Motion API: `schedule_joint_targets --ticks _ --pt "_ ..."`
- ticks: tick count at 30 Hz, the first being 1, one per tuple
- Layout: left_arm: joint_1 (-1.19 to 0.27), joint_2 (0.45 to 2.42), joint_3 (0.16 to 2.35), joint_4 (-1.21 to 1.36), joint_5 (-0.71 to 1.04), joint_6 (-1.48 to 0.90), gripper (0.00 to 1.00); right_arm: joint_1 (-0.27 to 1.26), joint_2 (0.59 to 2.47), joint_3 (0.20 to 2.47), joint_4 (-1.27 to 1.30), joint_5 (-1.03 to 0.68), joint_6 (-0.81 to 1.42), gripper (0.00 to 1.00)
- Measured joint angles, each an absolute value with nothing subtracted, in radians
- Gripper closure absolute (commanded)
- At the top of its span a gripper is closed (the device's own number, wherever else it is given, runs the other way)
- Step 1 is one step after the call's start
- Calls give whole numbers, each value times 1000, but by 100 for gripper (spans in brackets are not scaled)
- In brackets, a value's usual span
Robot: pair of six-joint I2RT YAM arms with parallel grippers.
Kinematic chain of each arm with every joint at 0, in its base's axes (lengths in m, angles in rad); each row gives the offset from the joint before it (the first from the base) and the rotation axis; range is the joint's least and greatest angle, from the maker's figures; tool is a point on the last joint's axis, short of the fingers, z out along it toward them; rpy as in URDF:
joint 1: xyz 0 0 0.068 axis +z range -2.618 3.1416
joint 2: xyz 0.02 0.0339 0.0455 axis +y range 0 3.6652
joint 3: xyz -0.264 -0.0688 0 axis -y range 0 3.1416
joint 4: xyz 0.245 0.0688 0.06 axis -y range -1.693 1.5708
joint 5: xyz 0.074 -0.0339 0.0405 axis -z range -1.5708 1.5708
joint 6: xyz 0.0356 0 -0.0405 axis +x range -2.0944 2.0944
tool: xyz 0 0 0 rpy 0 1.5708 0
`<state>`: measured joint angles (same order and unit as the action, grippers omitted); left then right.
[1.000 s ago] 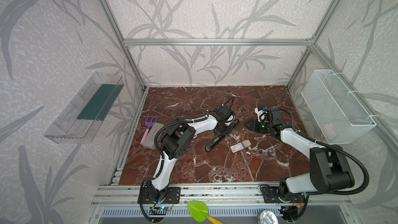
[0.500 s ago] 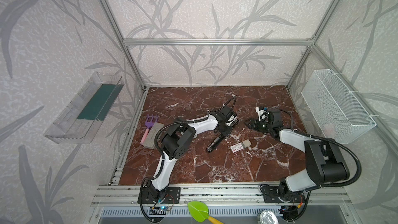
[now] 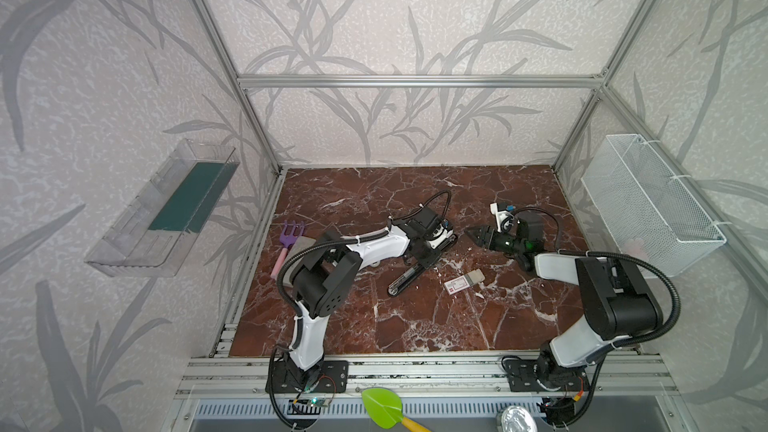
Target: Load the staples into the stapler
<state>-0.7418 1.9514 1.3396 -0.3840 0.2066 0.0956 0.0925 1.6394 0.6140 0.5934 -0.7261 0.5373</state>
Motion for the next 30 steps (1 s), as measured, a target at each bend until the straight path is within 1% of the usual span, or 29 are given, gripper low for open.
schedule_joint_targets --ticks 4,8,12,19,23,30 --pt "-740 1912 1319 -343 208 83 100 93 1664 593 649 -724 625 39" --pt "-740 1904 1312 -310 208 74 100 109 1703 569 765 -731 723 37" --pt "-741 1903 1306 -300 208 67 100 134 1785 569 918 -743 823 33" --pt "-742 1903 1304 -296 211 64 100 192 1857 572 1021 -739 899 33" --pt "-744 1903 1300 -291 216 57 100 213 1895 585 1087 -742 944 36" --pt "-748 1900 1286 -271 230 49 100 219 1946 620 1131 -738 983 52"
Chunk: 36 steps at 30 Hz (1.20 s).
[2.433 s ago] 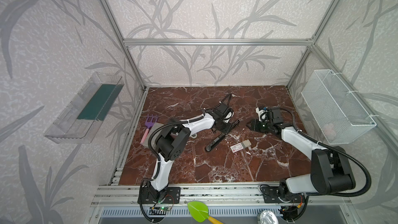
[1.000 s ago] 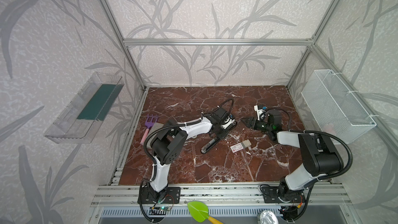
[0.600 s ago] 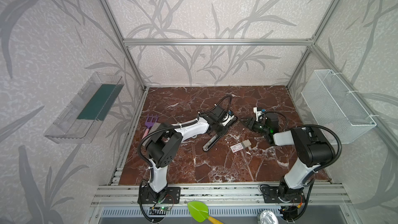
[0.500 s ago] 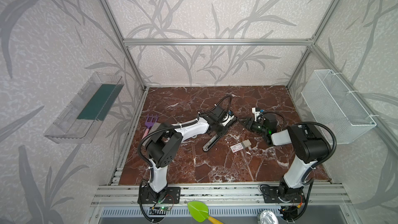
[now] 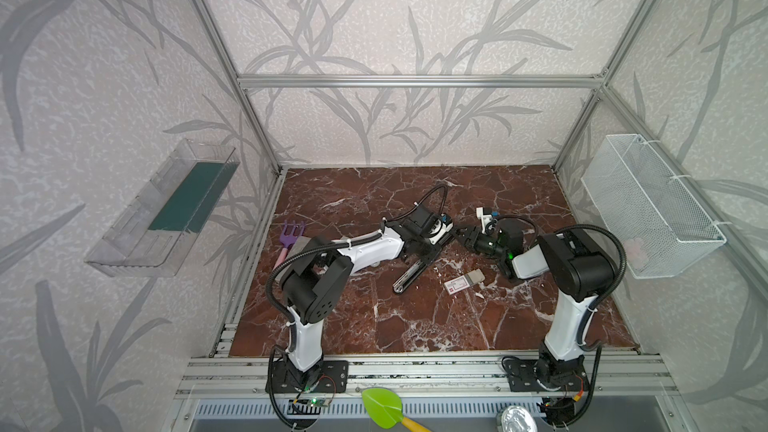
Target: Load the staples into the stapler
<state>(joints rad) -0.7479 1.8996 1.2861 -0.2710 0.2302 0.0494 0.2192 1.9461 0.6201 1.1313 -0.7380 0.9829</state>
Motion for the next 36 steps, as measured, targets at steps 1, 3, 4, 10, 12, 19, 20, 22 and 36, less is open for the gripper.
schedule_joint_targets --ticks 1,3,4,10,12,19,20,22,36 --pt "-748 1899 1285 -271 231 49 100 220 1948 623 1134 -737 987 54" --pt "-751 1899 1285 -270 230 49 100 222 1956 629 1142 -737 994 60" --pt "-752 1899 1285 -269 230 48 100 222 1959 631 1148 -738 998 63" --pt "-754 1898 1285 -268 228 36 70 222 1963 633 1160 -737 1023 72" --pt "-755 1898 1286 -276 216 24 64 223 1962 633 1158 -733 1004 73" --pt "-757 1832 1287 -288 178 -18 54 224 1934 633 1042 -686 875 74" --pt "-757 1813 1287 -287 176 -20 54 224 1928 633 1036 -682 863 74" --pt "-757 1767 1264 -277 176 -28 54 224 1900 632 998 -667 825 75" --pt "-757 1374 933 -479 146 -150 54 255 1647 722 588 -484 395 74"
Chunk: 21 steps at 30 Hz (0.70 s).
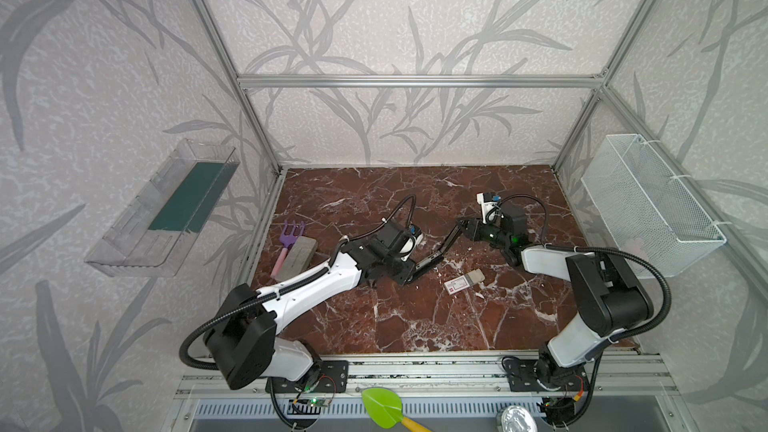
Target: Load the staples into the stapler
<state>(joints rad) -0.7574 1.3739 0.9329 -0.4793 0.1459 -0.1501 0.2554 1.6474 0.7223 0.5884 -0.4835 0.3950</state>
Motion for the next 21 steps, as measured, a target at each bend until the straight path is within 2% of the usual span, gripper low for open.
schedule_joint_targets --ticks 9,15,21 --pt "-757 1251 805 -479 153 -231 54 436 1526 744 432 -250 136 74" --pt "-759 1245 789 -478 196 -266 54 571 1468 704 450 -64 -16 74" --pt "-765 1246 783 -476 238 -274 55 624 1460 687 481 41 -121 74"
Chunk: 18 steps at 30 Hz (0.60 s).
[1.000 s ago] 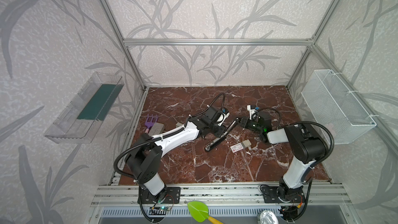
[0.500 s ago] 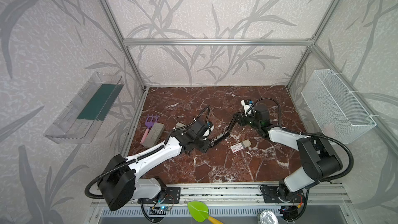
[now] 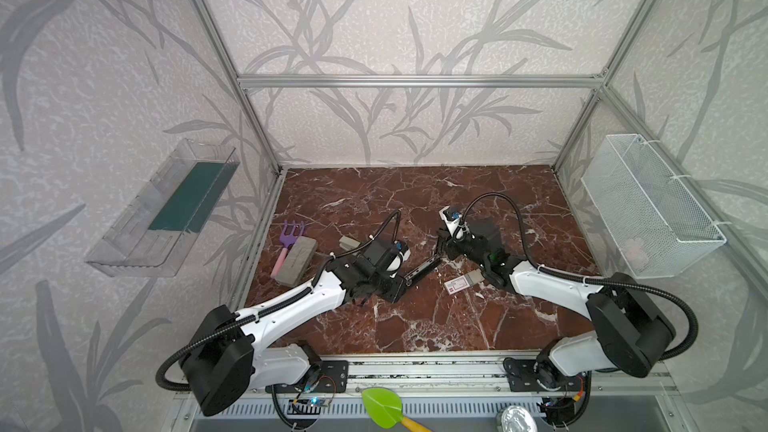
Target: Load the staples into the stapler
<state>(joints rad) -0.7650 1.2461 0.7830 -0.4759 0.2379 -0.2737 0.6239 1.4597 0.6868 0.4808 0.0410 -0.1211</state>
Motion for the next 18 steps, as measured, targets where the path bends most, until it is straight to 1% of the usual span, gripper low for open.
schedule_joint_targets --ticks 5,12,18 --pt "-765 1247 783 -475 263 -282 55 651 1460 687 484 125 -229 74" --pt "-770 1254 783 -475 281 -285 56 672 1472 687 514 188 -339 73" --pt "-770 1254 783 -506 257 -292 56 751 1492 686 520 254 -422 73"
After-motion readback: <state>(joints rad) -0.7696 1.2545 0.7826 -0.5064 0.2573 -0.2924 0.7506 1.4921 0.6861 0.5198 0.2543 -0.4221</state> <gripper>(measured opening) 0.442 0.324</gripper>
